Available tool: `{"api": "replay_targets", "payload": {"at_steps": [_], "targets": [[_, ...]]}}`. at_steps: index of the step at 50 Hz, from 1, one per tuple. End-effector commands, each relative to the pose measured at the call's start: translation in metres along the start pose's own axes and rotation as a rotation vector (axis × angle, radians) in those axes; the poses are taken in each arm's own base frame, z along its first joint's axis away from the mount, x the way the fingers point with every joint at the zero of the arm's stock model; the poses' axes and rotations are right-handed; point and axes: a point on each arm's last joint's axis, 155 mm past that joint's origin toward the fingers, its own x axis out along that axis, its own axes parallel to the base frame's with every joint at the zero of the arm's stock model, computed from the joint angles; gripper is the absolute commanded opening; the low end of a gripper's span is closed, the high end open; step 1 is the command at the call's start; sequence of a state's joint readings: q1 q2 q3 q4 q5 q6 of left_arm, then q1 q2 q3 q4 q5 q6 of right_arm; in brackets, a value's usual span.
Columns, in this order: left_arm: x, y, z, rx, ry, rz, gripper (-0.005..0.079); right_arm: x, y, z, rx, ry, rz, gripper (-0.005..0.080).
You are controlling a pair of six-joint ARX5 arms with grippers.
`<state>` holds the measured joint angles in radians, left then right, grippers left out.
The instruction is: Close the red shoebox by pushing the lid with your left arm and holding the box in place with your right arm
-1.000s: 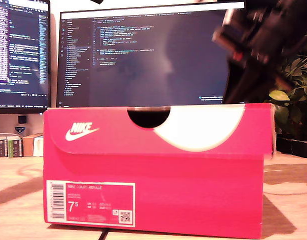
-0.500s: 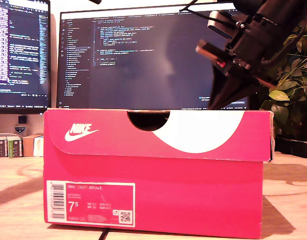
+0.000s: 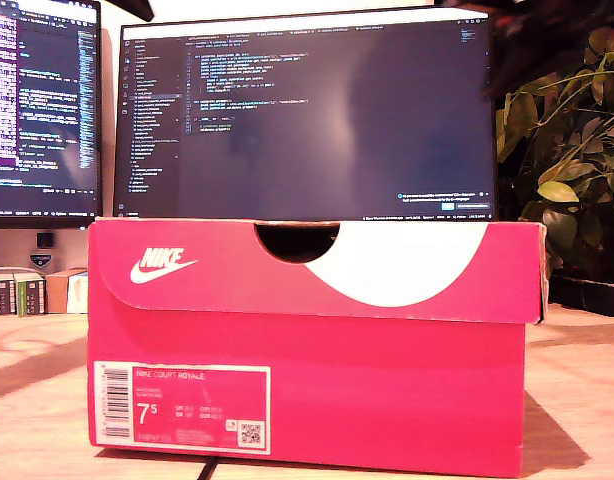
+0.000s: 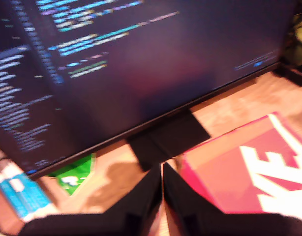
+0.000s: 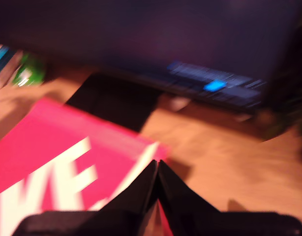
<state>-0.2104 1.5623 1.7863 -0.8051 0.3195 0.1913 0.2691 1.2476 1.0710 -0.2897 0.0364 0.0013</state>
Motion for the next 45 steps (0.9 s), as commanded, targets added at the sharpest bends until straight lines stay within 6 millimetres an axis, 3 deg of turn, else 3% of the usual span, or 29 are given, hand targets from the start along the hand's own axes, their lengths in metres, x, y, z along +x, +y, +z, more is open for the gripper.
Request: {"api": "replay_targets", "payload": {"at_steps": [1,12,20,32,45], "targets": [[0.004,0.008,-0.008,-0.004,0.018,0.01,-0.0019,-0.007,-0.017,-0.002,0.015,-0.007,-0.04,-0.0013],[-0.013,0.023,-0.008,-0.014,0.001,0.051,-0.0019,-0.041,-0.064,0.007,0.043,-0.066,-0.151,-0.0012],[-0.031,0.033,-0.001,-0.014,-0.045,0.092,-0.0019,-0.065,-0.082,0.009,0.051,-0.113,-0.199,-0.0012],[-0.048,0.038,-0.009,-0.015,-0.079,0.135,-0.0019,-0.081,-0.082,-0.011,0.055,-0.127,-0.202,-0.0013],[-0.048,0.034,-0.042,-0.029,-0.093,0.165,-0.0019,-0.089,-0.078,-0.028,0.053,-0.144,-0.2,-0.0013]]}}
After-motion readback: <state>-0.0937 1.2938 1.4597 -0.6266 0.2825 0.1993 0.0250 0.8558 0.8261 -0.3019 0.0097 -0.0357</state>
